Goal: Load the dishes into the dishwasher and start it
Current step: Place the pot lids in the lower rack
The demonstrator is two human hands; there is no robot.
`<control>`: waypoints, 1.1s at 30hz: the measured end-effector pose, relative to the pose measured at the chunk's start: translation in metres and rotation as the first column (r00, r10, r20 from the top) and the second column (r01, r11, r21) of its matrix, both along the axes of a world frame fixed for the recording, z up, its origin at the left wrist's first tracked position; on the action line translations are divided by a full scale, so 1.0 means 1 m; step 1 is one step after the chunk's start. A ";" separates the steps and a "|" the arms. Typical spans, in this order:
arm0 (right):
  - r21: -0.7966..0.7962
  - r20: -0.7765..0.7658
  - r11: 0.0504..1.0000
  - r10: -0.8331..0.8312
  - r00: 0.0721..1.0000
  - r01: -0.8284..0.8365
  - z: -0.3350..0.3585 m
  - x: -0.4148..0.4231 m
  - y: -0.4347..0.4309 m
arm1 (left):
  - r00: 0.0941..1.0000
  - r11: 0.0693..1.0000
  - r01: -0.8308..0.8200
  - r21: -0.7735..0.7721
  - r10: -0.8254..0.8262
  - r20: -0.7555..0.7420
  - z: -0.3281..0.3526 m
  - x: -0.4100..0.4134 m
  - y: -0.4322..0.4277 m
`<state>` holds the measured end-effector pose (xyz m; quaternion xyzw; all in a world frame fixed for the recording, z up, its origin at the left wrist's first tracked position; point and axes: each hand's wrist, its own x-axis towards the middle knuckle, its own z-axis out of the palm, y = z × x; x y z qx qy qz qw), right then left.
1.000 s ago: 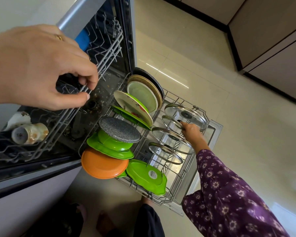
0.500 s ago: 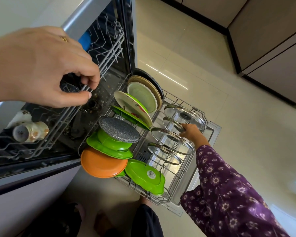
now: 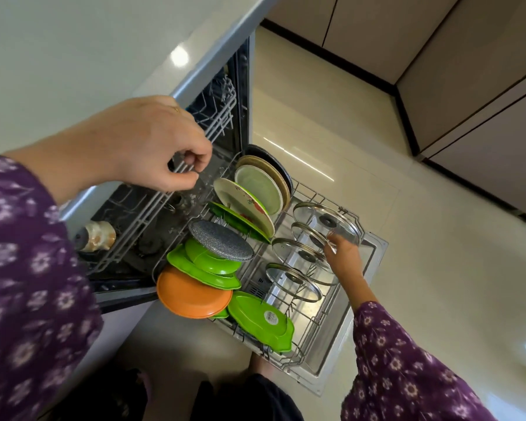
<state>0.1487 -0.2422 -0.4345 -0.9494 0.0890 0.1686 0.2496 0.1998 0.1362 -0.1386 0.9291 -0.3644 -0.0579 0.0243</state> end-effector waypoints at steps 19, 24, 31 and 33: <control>0.104 -0.058 0.961 0.264 0.963 -0.257 0.003 -0.061 -0.002 | 0.998 0.978 -0.029 0.206 0.015 0.068 0.002 -0.008 -0.015; 0.141 -0.044 0.987 0.081 0.996 -0.074 0.013 -0.066 -0.037 | 0.907 0.924 -0.377 0.068 0.353 0.229 -0.029 -0.034 -0.052; 0.211 -0.418 0.976 0.042 0.907 0.052 -0.023 -0.057 -0.099 | 0.236 0.066 -0.947 -0.314 0.805 -0.543 -0.196 -0.156 -0.234; 0.204 -0.524 0.976 0.040 0.851 0.080 -0.042 -0.061 -0.109 | 0.047 -0.092 -0.983 -0.158 0.707 -0.705 -0.240 -0.191 -0.284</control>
